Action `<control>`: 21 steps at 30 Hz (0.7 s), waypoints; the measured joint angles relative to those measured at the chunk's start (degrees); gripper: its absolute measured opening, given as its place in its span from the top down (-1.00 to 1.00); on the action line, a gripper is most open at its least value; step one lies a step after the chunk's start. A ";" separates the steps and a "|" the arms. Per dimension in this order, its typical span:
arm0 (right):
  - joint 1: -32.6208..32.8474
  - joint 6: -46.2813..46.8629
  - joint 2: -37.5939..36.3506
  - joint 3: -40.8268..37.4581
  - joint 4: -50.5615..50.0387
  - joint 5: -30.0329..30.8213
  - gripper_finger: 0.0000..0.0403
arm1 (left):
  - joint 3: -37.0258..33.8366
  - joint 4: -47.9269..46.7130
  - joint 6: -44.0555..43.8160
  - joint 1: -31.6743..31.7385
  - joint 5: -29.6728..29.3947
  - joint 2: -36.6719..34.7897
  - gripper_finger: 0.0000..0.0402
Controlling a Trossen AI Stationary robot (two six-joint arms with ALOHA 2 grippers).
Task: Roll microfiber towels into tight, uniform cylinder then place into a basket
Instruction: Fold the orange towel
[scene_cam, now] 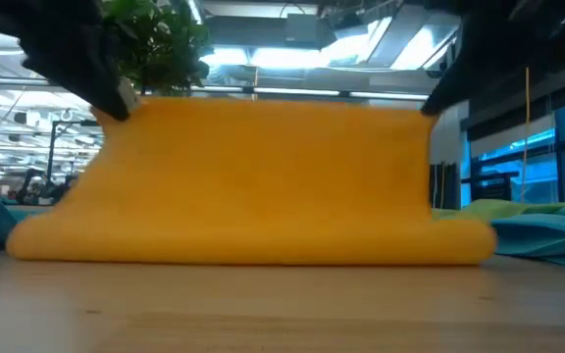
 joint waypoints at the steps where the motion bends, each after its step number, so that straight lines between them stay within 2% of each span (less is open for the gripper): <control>1: -0.76 0.00 0.00 -1.04 0.50 -0.12 0.98 | 0.00 0.23 1.39 1.11 0.19 0.00 1.00; 4: -2.93 0.02 0.00 -4.36 3.95 -1.50 0.98 | 0.00 0.54 4.18 4.42 2.08 0.00 1.00; 11: -6.92 -0.17 0.00 -10.87 12.96 -4.12 0.97 | 0.00 1.68 4.57 9.67 8.02 1.58 1.00; 17: -10.03 0.54 0.00 -13.90 16.11 -5.56 0.97 | 0.00 2.00 5.09 12.10 8.51 6.15 0.99; 21: -11.50 1.37 0.00 -14.42 16.29 -4.24 0.91 | -0.02 1.70 6.01 14.42 8.36 9.06 0.87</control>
